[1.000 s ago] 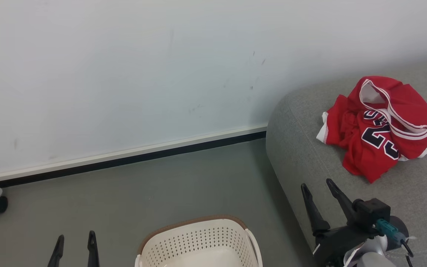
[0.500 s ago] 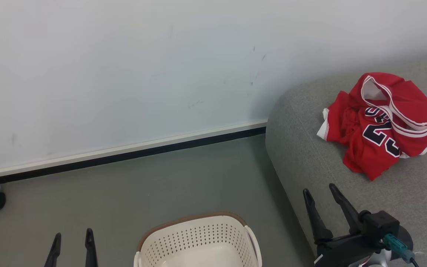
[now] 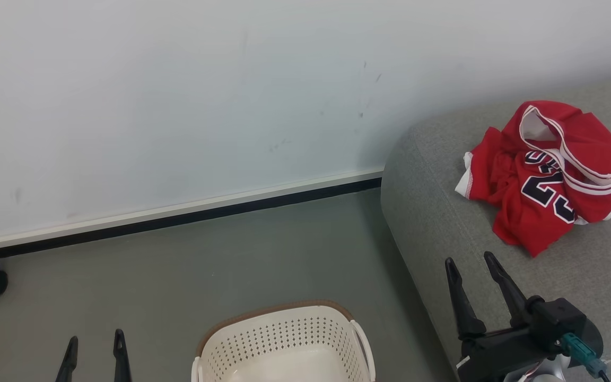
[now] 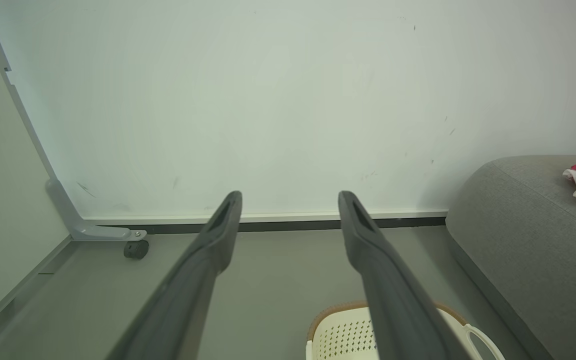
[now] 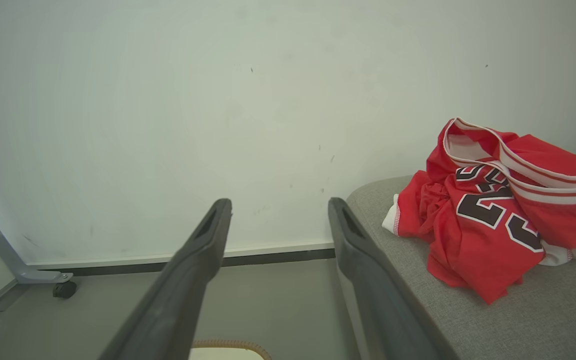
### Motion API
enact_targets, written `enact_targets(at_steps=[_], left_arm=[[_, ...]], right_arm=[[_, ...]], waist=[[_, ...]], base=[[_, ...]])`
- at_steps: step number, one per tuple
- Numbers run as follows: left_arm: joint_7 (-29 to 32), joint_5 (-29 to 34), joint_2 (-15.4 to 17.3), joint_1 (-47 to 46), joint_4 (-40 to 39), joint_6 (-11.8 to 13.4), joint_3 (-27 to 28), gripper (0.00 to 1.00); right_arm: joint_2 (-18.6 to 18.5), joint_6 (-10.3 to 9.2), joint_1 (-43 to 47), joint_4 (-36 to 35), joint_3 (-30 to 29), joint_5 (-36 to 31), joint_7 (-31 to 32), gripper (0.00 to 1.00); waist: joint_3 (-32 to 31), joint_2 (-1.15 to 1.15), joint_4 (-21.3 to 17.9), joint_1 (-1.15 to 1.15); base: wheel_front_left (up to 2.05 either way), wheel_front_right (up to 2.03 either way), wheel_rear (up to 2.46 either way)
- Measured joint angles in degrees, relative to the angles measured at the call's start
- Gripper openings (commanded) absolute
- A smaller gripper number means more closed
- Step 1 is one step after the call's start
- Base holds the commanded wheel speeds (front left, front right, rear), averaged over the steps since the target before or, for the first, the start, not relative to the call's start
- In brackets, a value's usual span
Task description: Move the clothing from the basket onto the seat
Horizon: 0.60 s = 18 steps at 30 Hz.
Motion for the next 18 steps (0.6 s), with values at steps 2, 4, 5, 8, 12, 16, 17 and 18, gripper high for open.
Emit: enact_targets(at_steps=[2,4,5,8,12,16,17,18], left_arm=[[0.0,0.3,0.0,0.0,0.1,0.0,0.0,1.00],[0.0,0.5,0.0,0.0,0.1,0.0,0.1,1.00],[0.0,0.6,0.0,0.0,0.2,0.0,0.1,1.00],[0.0,1.0,0.1,0.0,0.2,0.0,0.2,1.00],[0.0,1.1,0.2,0.0,0.3,0.0,0.6,1.00],[0.1,1.3,0.2,0.0,0.3,0.0,0.7,1.00],[0.2,1.4,0.2,0.0,0.3,0.0,0.7,1.00],[0.4,1.4,0.2,0.0,0.4,0.0,0.7,1.00]], right_arm=[[0.2,0.00,0.1,-0.2,-0.5,-0.4,0.0,1.00],[0.4,0.00,0.6,-0.5,-1.0,-0.5,0.0,1.00],[0.4,0.00,0.9,-0.6,-1.1,-0.7,0.0,1.00],[0.7,0.00,1.1,-0.8,-1.6,-1.0,0.0,1.00],[0.8,0.00,1.1,-1.3,-2.6,-2.0,0.0,1.00],[0.9,-0.01,1.1,-1.5,-3.2,-2.5,0.0,1.00],[1.0,-0.01,1.1,-1.6,-3.3,-2.7,0.0,1.00],[1.0,-0.01,1.1,-1.6,-3.3,-2.9,0.0,1.00]], waist=[[0.1,0.00,0.0,0.00],[0.1,0.00,0.1,0.00],[0.2,0.00,0.1,0.00],[0.3,0.00,0.2,0.00],[0.6,0.00,0.3,0.00],[0.7,0.00,0.5,0.00],[0.7,0.00,0.5,0.00],[0.7,0.00,0.5,0.00]], base=[[0.00,0.00,0.00],[0.00,0.00,0.00],[0.00,0.00,0.00],[0.00,0.00,0.00],[0.00,0.00,0.00],[0.00,0.00,0.00],[0.00,0.00,0.00],[0.00,0.00,0.00]])
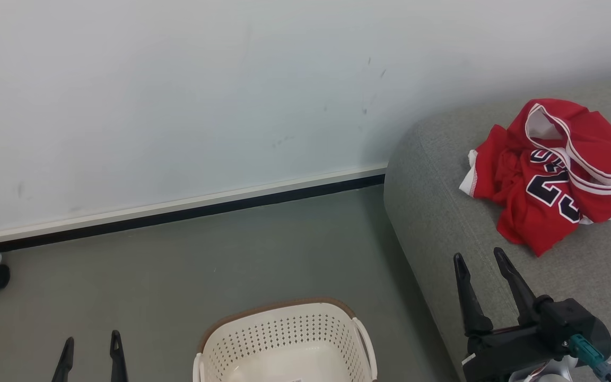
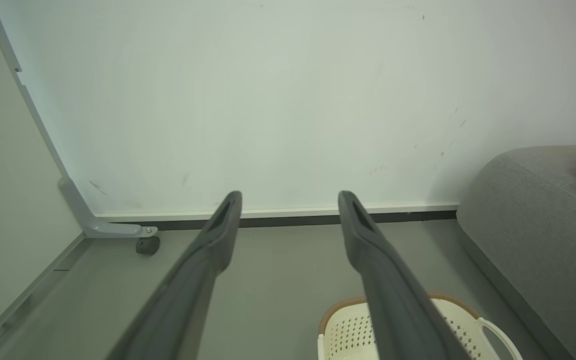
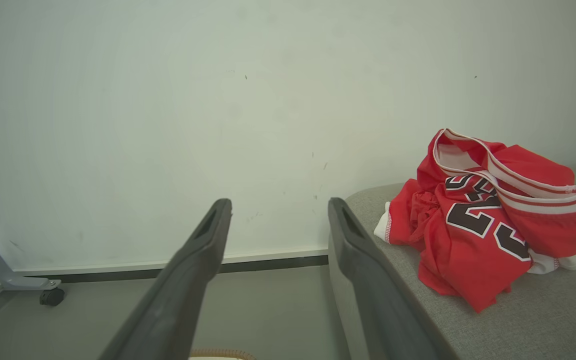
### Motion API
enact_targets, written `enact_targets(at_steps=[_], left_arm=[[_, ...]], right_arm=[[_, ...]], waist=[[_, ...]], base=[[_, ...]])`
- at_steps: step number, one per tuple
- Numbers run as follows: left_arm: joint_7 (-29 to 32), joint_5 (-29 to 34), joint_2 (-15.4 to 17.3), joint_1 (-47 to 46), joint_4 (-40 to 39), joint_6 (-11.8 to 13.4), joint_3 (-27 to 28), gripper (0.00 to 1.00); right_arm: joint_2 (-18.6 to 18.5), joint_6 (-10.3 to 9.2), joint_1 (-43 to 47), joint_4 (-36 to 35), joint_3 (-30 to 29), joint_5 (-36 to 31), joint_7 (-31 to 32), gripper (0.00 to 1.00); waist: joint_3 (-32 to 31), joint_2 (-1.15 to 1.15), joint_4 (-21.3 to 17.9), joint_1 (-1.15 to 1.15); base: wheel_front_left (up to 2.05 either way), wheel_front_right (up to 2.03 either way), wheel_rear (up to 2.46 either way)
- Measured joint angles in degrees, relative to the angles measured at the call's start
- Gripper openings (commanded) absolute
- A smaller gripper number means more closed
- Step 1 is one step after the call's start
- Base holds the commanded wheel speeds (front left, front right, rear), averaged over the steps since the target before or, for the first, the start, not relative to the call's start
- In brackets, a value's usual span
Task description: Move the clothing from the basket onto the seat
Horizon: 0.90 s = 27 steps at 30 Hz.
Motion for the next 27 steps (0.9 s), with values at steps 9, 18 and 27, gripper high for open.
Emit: enact_targets(at_steps=[9,18,27], left_arm=[[0.4,-0.4,-1.5,0.0,3.3,-0.1,-0.7,0.00],[2.3,-5.6,-1.9,-0.2,4.2,-1.2,-0.2,0.00],[3.9,-12.5,-2.2,-0.8,4.9,-2.6,0.8,0.00]], right_arm=[[1.0,0.10,2.9,3.1,0.8,0.1,0.4,0.00],[1.8,1.13,3.0,3.6,-2.2,5.4,2.2,0.00],[2.6,2.32,3.0,4.0,-4.6,11.5,4.2,0.00]], waist=[[0.0,0.00,0.1,0.00],[0.1,0.00,0.8,0.00],[0.2,0.00,1.5,0.00]], base=[[0.00,0.00,0.00],[0.00,0.00,0.00],[0.00,0.00,0.00]])
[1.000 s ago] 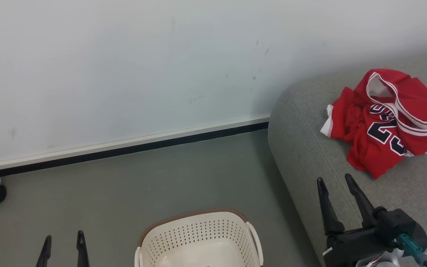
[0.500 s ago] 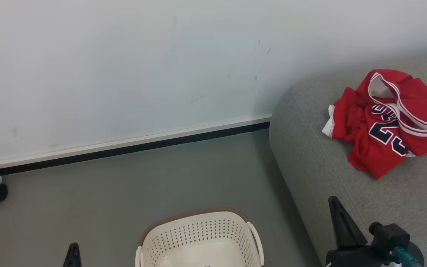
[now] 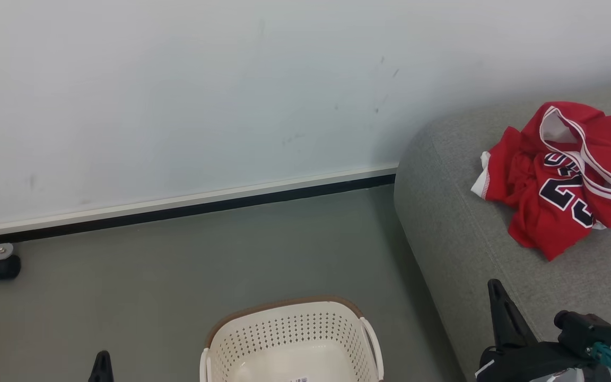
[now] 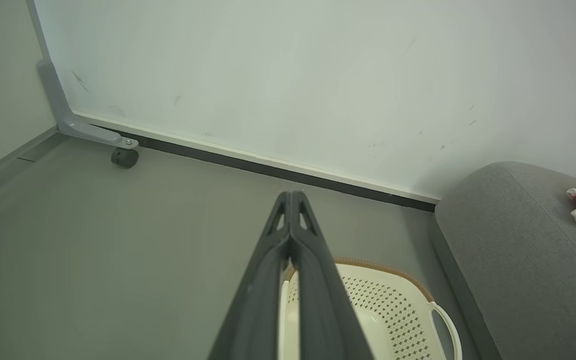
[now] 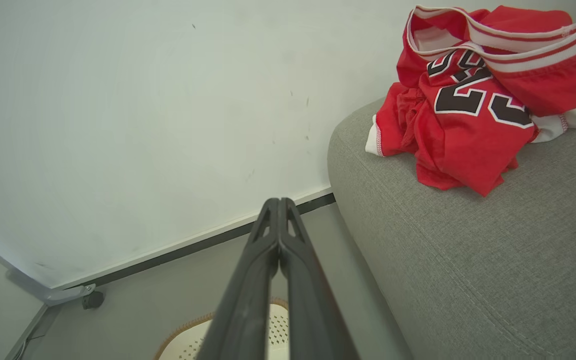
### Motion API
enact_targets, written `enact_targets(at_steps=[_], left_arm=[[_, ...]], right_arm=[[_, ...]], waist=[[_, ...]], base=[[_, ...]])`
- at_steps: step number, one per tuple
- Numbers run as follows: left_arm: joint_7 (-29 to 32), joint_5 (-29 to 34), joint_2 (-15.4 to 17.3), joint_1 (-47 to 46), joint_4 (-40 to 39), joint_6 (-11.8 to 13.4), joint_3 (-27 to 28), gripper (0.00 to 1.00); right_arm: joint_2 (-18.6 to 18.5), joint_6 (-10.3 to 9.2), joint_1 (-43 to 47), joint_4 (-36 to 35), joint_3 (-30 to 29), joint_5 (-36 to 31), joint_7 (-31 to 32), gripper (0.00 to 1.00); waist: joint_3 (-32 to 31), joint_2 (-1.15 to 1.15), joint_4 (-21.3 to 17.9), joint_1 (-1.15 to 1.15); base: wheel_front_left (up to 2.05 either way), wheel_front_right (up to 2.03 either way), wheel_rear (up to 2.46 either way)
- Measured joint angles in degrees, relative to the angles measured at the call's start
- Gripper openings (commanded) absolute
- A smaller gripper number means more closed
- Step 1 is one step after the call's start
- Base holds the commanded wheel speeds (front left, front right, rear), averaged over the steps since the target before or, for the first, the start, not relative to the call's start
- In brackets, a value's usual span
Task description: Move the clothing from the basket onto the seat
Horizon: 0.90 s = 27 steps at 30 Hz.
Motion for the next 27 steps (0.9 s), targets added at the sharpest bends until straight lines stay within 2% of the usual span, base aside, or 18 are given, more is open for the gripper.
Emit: enact_targets(at_steps=[27], left_arm=[[5.9,-21.1,-1.6,-4.6,2.4,-3.6,2.0,0.00]], right_arm=[[2.8,3.83,-0.1,1.7,-8.5,19.4,5.8,0.00]], waist=[[0.4,0.00,2.2,0.00]], base=[[0.00,0.00,0.00]])
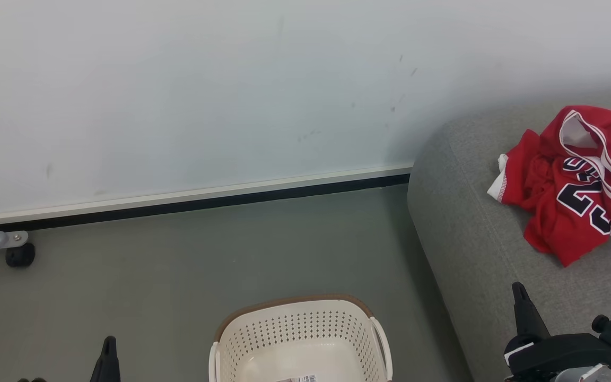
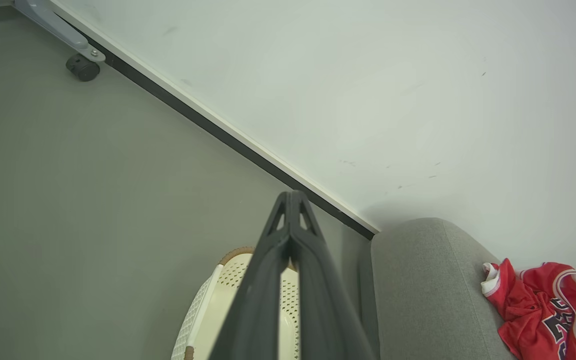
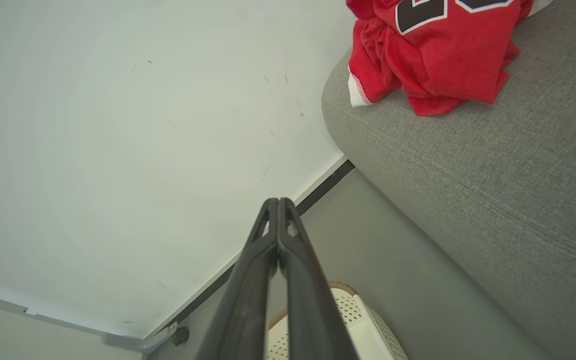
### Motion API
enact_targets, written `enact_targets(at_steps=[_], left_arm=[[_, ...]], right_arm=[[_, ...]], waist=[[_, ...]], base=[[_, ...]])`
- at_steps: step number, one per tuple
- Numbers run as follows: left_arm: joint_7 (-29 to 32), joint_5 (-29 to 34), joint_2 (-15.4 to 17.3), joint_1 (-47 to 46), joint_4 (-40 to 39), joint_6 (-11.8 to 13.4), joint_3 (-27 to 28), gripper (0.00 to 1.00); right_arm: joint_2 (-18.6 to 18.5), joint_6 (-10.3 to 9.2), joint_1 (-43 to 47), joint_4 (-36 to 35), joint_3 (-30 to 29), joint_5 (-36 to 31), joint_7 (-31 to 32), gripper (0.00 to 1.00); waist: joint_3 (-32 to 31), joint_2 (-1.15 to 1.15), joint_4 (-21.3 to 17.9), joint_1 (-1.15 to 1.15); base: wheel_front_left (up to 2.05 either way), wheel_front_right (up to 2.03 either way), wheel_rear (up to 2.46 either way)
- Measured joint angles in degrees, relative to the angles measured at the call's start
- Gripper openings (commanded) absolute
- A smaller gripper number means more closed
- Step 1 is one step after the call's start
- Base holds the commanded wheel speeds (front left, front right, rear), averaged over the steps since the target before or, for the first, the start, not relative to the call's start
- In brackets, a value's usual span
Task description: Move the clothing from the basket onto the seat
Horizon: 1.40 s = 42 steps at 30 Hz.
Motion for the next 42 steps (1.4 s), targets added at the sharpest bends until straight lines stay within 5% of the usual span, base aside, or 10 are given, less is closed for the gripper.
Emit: enact_targets(at_steps=[42], left_arm=[[8.4,-32.7,-2.2,-7.1,3.8,-6.5,3.3,0.00]], right_arm=[[4.4,6.13,-0.8,2.9,-13.2,30.7,8.7,0.00]], waist=[[0.6,0.00,3.5,-0.01]], base=[[0.00,0.00,0.00]])
